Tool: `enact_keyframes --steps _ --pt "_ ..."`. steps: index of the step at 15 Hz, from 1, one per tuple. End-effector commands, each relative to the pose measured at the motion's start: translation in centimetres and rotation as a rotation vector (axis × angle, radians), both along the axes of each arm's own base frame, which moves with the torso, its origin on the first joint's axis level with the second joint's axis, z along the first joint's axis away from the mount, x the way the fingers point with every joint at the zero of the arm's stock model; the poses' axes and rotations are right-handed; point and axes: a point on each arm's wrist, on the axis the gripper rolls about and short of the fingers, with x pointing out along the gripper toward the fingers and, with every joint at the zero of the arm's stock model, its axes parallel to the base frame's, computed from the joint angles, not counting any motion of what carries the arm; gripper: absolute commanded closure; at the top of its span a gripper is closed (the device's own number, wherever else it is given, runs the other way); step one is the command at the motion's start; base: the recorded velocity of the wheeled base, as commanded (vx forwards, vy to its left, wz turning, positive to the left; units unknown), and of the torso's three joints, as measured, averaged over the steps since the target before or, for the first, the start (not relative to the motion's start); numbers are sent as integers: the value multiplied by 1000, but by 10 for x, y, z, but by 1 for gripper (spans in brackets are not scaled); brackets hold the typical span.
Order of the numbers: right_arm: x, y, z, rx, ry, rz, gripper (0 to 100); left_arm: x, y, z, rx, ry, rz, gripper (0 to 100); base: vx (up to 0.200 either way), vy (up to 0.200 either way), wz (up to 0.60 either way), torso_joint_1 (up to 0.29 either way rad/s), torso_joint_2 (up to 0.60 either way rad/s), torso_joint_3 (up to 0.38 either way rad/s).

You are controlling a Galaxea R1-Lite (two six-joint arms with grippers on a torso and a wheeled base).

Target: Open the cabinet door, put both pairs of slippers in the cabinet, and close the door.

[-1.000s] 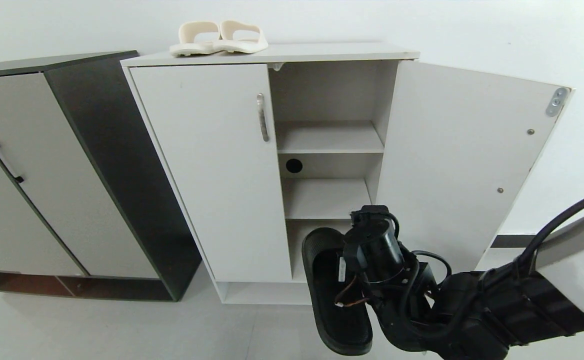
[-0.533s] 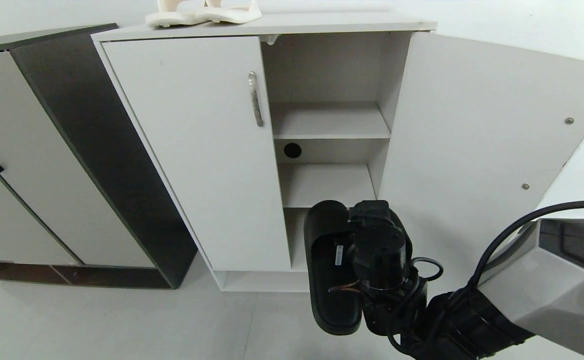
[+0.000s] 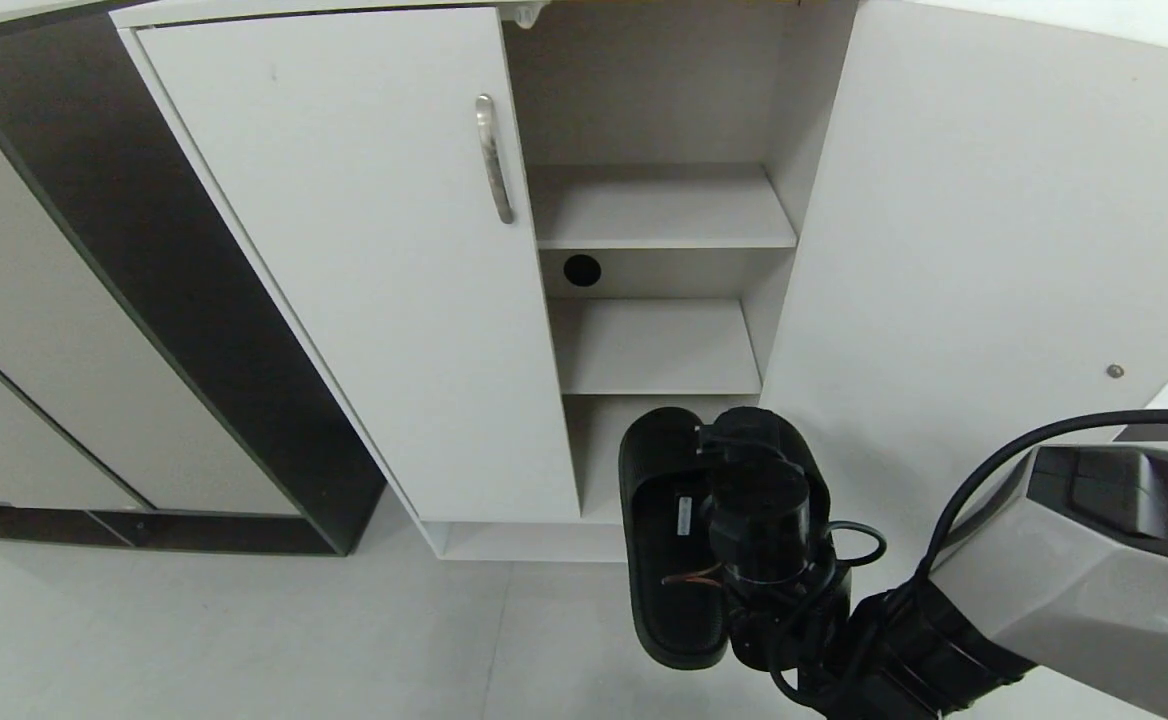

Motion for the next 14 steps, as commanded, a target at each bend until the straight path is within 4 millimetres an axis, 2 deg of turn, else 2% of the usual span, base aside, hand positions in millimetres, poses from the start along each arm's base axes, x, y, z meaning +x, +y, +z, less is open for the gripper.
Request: enact_keyframes --steps 1,8,12,14 --pt "0 0 0 -1 1 -1 100 0 0 0 -1 1 0 100 0 0 0 0 0 0" --pt "7 -9 -2 -20 -1 -29 100 0 0 0 -1 1 0 100 0 200 0 2 2 -30" --pt "9 -9 -8 -51 -20 -48 100 0 0 0 -1 1 0 100 0 0 0 0 0 0" --pt "4 -14 -9 -56 -60 -16 100 0 0 0 -1 1 0 100 0 0 0 0 0 0"
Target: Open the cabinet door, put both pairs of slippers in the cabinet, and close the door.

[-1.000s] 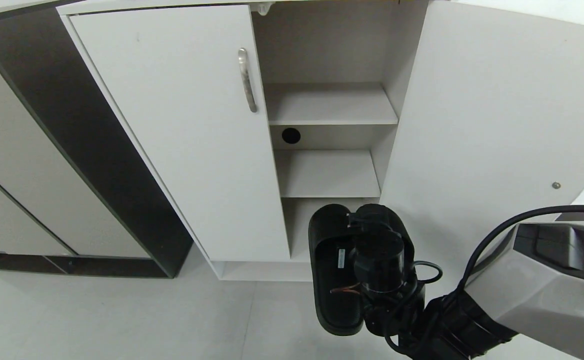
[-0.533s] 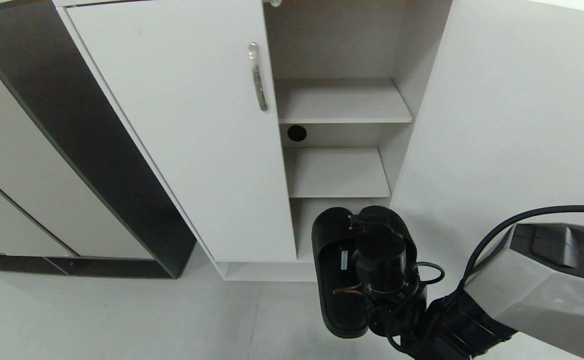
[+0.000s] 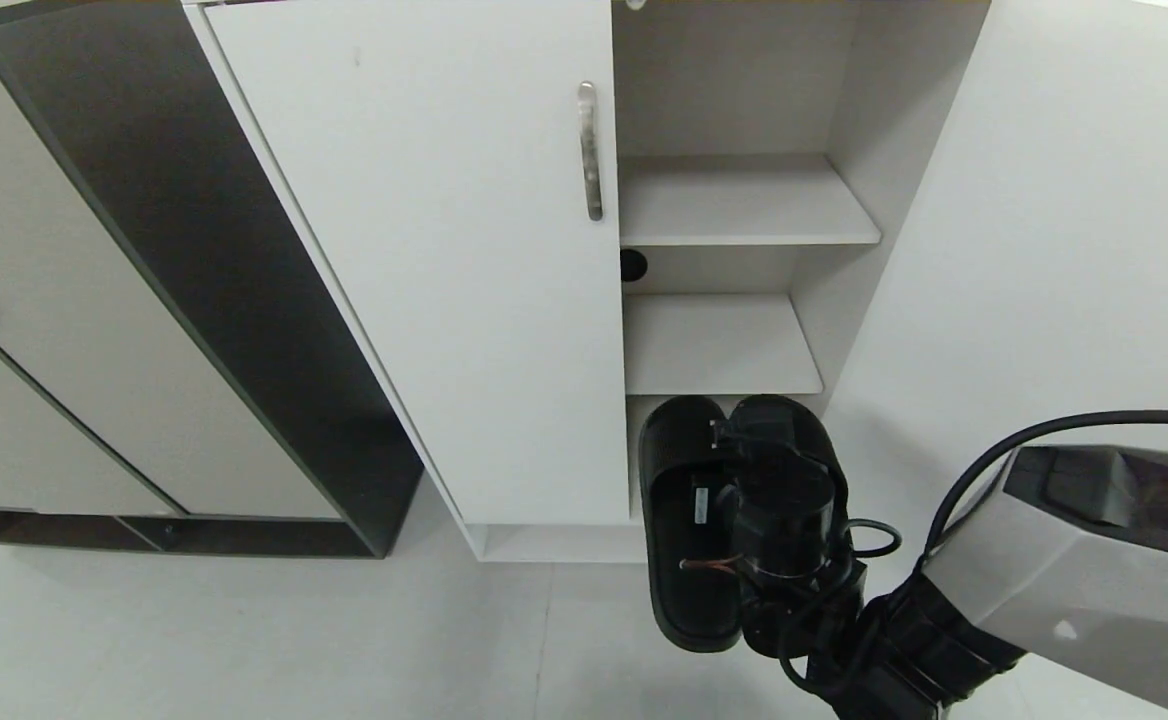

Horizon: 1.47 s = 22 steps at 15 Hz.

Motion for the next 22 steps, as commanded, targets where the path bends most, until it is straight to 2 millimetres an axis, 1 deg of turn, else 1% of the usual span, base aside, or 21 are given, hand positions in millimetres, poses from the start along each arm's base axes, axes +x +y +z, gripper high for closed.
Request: enact_keyframes --steps 1,8,12,17,21,22 --pt "-6 -5 -6 -35 -23 56 100 0 0 0 0 1 1 100 0 0 0 0 0 0" --pt "4 -15 -18 -45 -19 35 100 0 0 0 0 1 1 100 0 0 0 0 0 0" --pt "8 -16 -24 -53 -10 28 100 0 0 0 0 1 1 100 200 0 0 2 2 5" --pt "8 -16 -24 -48 -12 26 100 0 0 0 0 1 1 100 200 0 0 5 3 -1" --pt "11 -16 -29 -49 -10 20 100 0 0 0 -2 1 1 100 200 0 0 -1 2 1" --pt "11 -17 -30 -51 -8 20 100 0 0 0 -2 1 1 100 0 0 0 0 0 0"
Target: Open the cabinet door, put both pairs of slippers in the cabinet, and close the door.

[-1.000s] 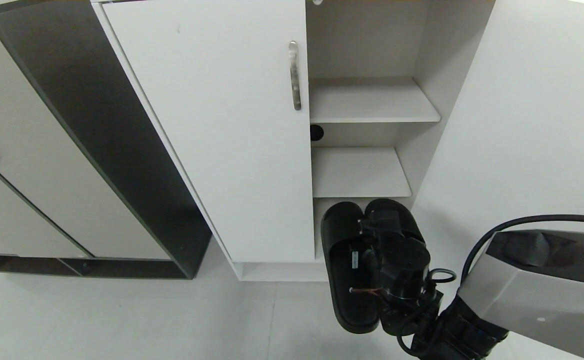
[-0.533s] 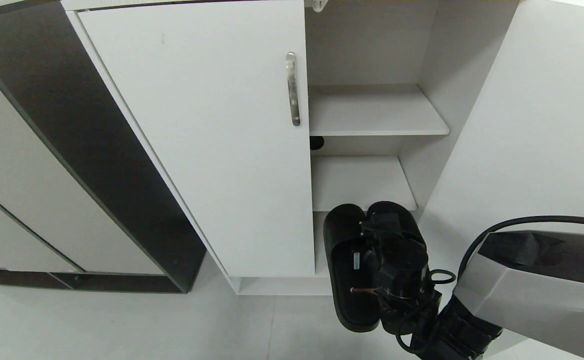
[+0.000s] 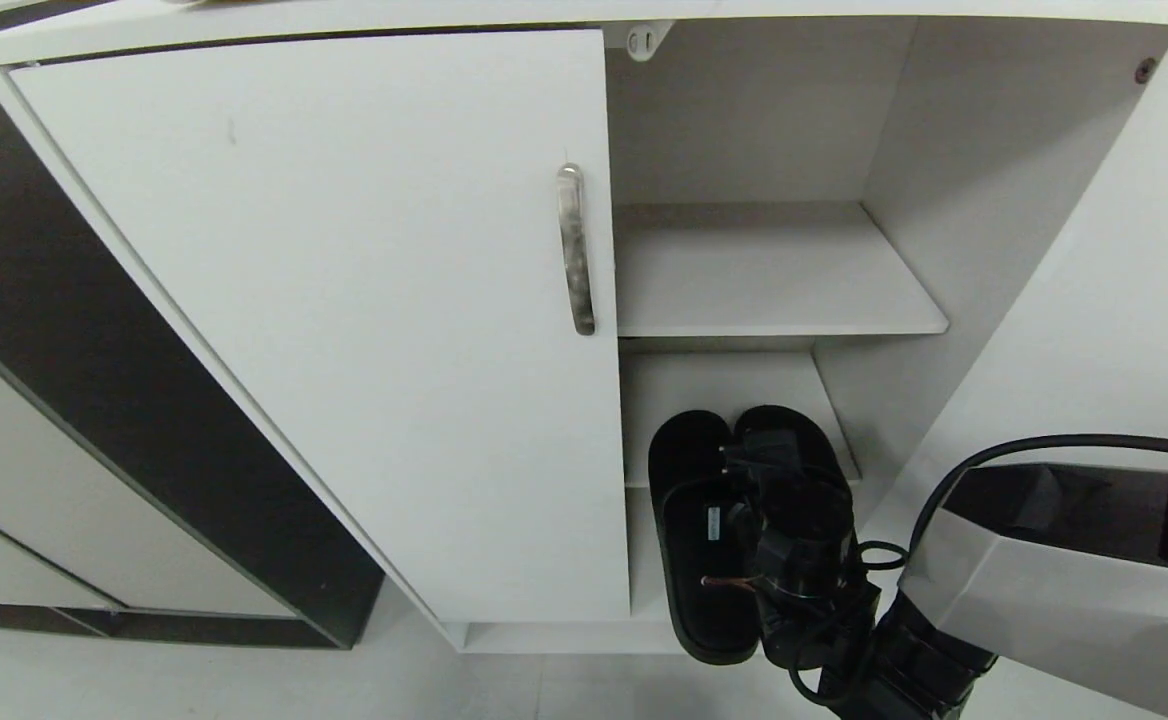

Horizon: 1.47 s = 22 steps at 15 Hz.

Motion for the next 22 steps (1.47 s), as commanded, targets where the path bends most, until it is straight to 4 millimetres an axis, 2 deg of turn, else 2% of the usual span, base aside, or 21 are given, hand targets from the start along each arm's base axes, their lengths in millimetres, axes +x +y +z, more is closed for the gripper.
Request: enact_keyframes --steps 1,5,6,9,10,15,22 --pt "0 0 -3 -3 3 0 100 0 0 0 -1 2 1 100 0 0 0 0 0 0" --pt "-1 -1 -8 -5 10 0 100 0 0 0 -1 2 1 100 0 0 0 0 0 0" --pt "6 -2 -13 0 12 -10 100 0 0 0 -1 2 1 100 0 0 0 0 0 0" --pt "41 2 -22 24 -19 -36 100 0 0 0 -1 2 1 100 0 0 0 0 0 0" --pt "49 5 -21 29 -25 -39 100 0 0 0 -1 2 1 100 0 0 0 0 0 0" --pt "99 5 12 39 -40 -59 100 0 0 0 -2 2 2 100 0 0 0 0 0 0" --pt "152 -2 8 48 -59 -112 100 0 0 0 -4 2 2 100 0 0 0 0 0 0"
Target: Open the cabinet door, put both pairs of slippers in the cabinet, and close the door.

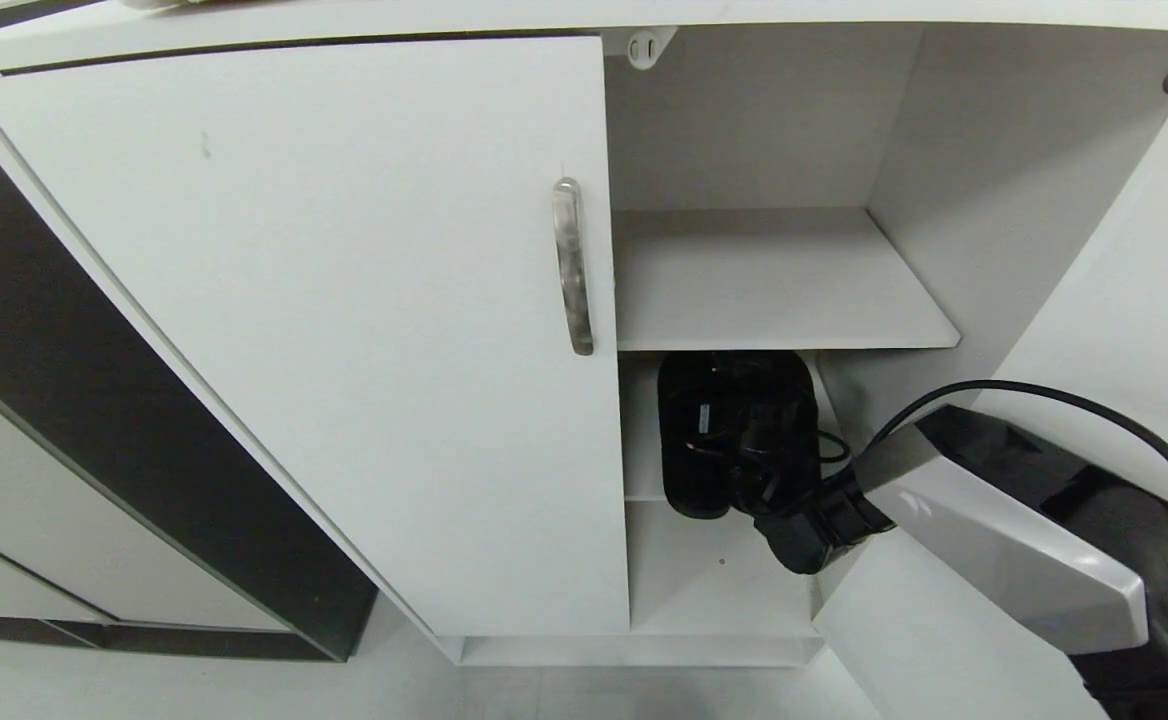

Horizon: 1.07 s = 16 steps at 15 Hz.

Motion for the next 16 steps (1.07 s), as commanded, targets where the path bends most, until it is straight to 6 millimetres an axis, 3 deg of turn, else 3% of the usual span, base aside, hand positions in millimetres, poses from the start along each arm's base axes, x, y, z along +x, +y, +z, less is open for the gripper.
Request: enact_keyframes --steps 1,8,9,12,16 --pt "14 -3 -8 -2 2 -18 100 0 0 0 0 1 1 100 0 0 0 0 0 0" --pt "22 -3 -11 -8 12 -28 100 0 0 0 0 1 2 100 0 0 0 0 0 0" --pt "22 -3 -11 -8 12 -28 0 0 0 0 0 1 2 100 0 0 0 0 0 0" --pt "11 -5 -5 -9 16 -20 0 0 0 0 0 1 2 100 0 0 0 0 0 0" --pt "-51 -11 14 7 -11 43 0 0 0 0 0 1 2 100 0 0 0 0 0 0"
